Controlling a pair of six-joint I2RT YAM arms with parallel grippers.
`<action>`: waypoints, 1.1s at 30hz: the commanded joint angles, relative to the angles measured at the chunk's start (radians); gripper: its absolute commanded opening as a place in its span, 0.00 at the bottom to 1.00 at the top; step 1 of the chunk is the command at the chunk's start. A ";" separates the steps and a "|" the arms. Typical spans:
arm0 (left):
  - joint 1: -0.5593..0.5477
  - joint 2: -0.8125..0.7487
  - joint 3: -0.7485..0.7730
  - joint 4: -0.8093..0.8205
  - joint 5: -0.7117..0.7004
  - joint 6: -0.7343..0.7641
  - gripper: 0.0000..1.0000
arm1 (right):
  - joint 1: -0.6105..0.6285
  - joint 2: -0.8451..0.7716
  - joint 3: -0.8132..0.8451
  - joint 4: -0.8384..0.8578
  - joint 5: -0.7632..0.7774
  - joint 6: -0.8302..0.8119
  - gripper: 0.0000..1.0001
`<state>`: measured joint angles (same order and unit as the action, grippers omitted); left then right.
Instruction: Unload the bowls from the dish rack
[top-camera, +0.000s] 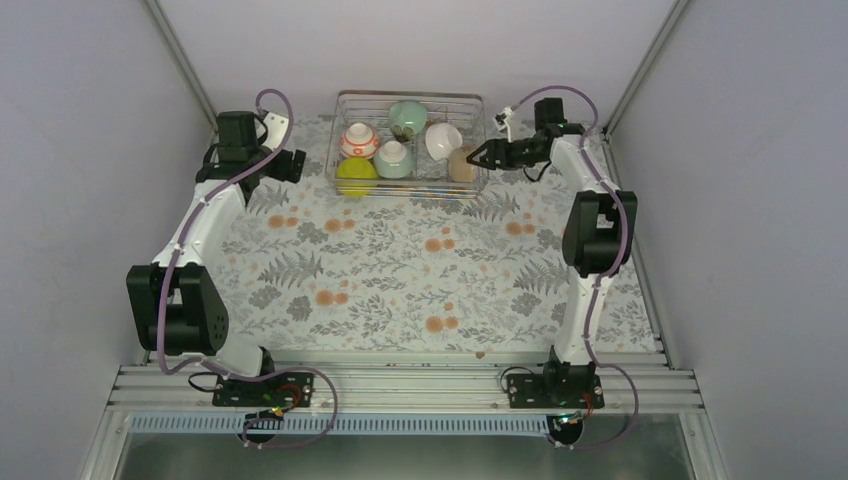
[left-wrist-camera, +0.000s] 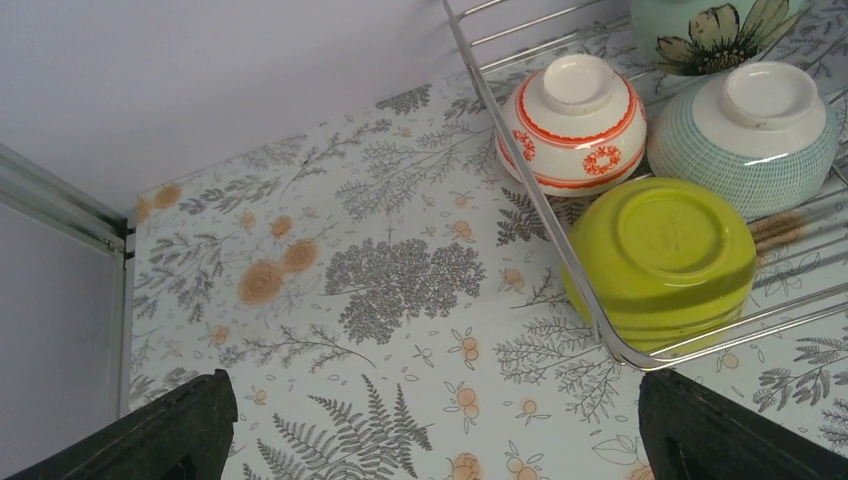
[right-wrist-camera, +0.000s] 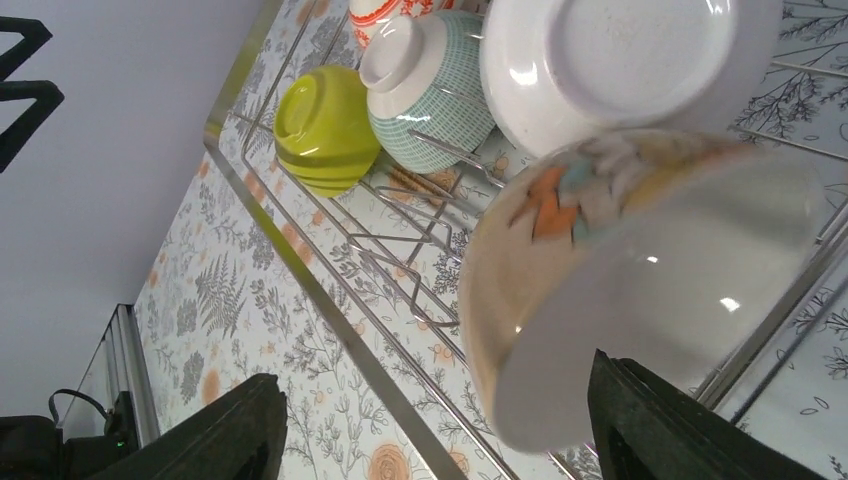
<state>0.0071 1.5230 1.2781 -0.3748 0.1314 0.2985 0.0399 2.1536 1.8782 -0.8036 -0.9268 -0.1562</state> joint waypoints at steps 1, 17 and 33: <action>-0.008 0.012 -0.019 0.018 0.009 -0.015 1.00 | 0.013 0.051 0.031 0.017 -0.032 0.005 0.73; -0.012 0.010 -0.062 0.033 0.007 -0.015 1.00 | 0.166 0.049 0.000 0.112 0.364 -0.005 0.56; -0.013 0.010 -0.077 0.047 -0.001 -0.015 1.00 | 0.189 -0.163 -0.058 0.127 0.318 -0.022 0.04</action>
<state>0.0017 1.5307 1.2049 -0.3504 0.1268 0.2958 0.2157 2.1509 1.8076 -0.6960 -0.5888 -0.1257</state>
